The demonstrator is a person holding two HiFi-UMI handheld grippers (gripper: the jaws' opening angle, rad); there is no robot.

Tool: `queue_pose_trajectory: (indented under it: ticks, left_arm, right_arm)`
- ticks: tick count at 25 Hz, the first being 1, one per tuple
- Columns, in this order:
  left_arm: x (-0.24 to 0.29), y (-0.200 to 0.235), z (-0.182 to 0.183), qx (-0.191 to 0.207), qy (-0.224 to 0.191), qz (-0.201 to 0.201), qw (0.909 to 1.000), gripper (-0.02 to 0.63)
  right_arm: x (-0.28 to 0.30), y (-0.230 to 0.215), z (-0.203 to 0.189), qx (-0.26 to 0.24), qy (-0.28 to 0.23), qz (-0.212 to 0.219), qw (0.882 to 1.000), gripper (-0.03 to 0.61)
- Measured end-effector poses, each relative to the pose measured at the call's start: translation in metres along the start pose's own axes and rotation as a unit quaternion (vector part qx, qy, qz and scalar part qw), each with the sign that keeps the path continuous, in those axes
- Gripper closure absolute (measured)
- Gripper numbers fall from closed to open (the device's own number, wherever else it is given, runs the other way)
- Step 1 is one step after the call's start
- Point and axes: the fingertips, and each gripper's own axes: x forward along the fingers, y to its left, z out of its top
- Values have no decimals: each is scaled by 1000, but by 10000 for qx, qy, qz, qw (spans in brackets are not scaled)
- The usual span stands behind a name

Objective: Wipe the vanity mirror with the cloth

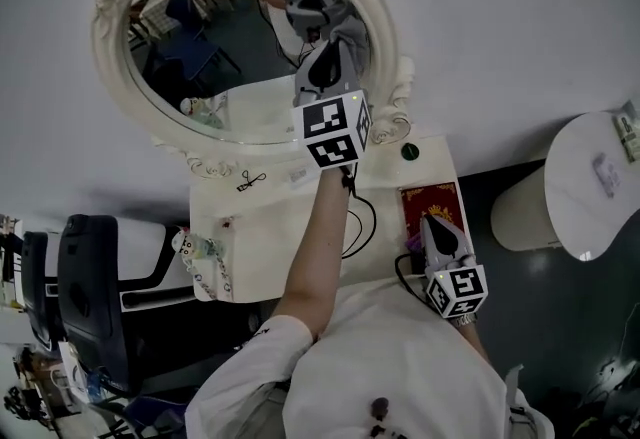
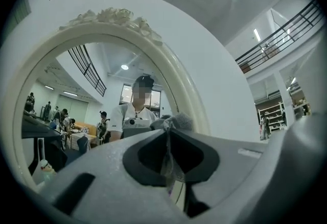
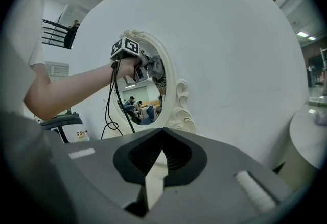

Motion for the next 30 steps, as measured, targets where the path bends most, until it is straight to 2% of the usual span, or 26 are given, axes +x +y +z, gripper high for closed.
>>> queue_pose_trajectory:
  ticks: [3, 8, 16, 19, 24, 30]
  left_arm:
    - [10, -3, -4, -142, -28, 196, 9997, 591]
    - [18, 0, -8, -67, 9, 350, 9994, 591]
    - [7, 39, -8, 184, 120, 577, 9981, 590]
    - [-6, 67, -5, 323, 136, 761, 9965, 591]
    - [-36, 137, -3, 332, 118, 1253, 9915, 591]
    - [-64, 204, 3, 470, 175, 1542, 9868, 591]
  right_arm:
    - [-7, -17, 2, 29, -33, -174, 9998, 571]
    - [-12, -31, 3, 109, -62, -342, 9993, 571]
    - [5, -14, 0, 160, 12, -186, 9997, 571]
    - [16, 5, -2, 113, 48, -39, 9999, 571]
    - [37, 36, -6, 108, 110, 98, 9998, 571]
    - [59, 74, -3, -1, 116, 179, 9998, 571]
